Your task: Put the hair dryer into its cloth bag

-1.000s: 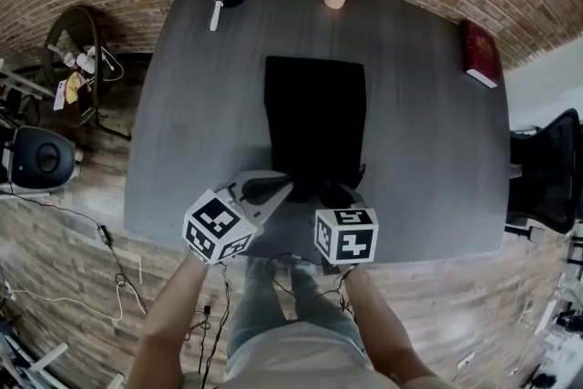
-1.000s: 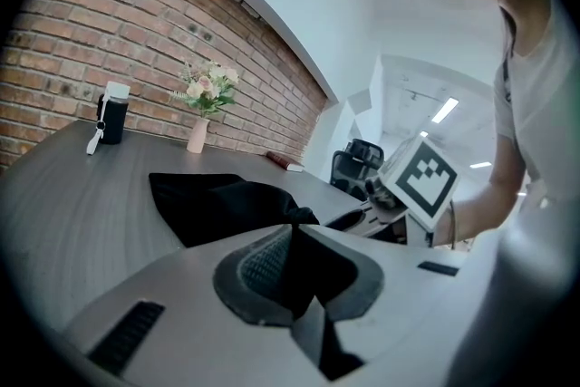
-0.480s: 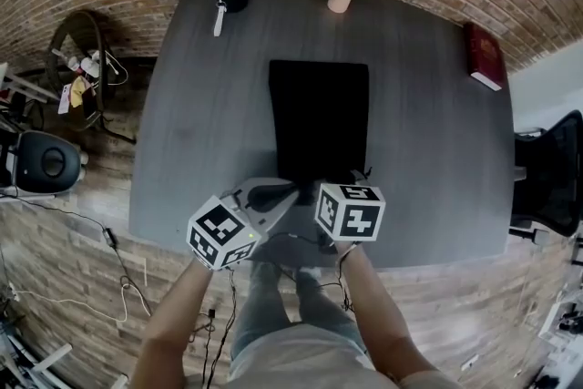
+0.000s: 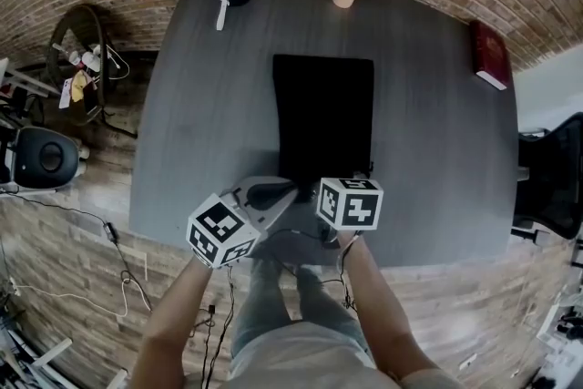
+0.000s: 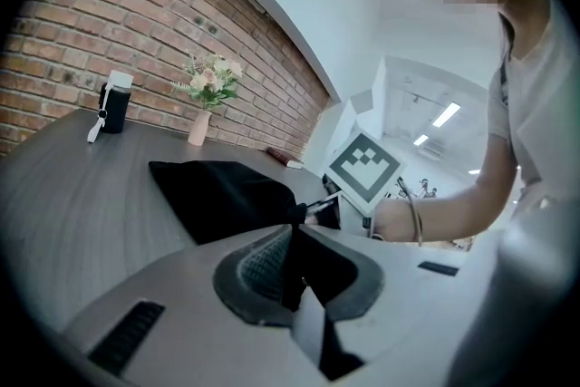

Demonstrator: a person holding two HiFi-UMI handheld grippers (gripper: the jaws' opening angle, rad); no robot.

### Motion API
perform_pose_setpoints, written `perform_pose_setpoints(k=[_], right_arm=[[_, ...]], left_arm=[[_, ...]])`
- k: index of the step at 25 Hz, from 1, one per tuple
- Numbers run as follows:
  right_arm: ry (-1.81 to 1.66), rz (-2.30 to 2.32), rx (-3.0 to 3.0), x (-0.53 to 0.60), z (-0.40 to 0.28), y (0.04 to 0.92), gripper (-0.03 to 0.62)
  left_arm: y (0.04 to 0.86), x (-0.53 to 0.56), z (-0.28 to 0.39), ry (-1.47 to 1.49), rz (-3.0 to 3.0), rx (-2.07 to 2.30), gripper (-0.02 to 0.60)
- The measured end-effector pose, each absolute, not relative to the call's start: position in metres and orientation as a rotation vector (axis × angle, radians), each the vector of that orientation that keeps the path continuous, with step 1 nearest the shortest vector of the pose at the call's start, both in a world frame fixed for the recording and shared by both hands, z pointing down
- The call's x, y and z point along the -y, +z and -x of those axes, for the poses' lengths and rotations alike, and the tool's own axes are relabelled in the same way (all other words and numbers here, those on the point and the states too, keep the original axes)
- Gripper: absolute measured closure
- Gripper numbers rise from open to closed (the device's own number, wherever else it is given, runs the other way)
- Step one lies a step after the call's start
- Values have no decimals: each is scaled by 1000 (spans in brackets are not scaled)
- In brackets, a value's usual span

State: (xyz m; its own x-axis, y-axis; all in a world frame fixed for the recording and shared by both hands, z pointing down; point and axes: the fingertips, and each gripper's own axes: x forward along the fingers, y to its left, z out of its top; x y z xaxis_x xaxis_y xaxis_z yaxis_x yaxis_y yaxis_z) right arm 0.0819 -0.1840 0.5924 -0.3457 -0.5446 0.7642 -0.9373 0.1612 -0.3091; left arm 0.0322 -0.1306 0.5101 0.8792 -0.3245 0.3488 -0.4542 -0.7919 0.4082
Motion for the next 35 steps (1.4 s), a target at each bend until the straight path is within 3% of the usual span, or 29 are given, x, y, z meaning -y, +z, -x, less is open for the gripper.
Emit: perform_pose_setpoints(k=[15, 35], right_arm=[[1018, -1359, 2002, 160, -94, 573, 330], [1083, -1377, 1976, 90, -141, 556, 316]], left_arm=[[519, 132, -28, 393, -2549, 606, 563], [559, 117, -24, 606, -2438, 728, 560]])
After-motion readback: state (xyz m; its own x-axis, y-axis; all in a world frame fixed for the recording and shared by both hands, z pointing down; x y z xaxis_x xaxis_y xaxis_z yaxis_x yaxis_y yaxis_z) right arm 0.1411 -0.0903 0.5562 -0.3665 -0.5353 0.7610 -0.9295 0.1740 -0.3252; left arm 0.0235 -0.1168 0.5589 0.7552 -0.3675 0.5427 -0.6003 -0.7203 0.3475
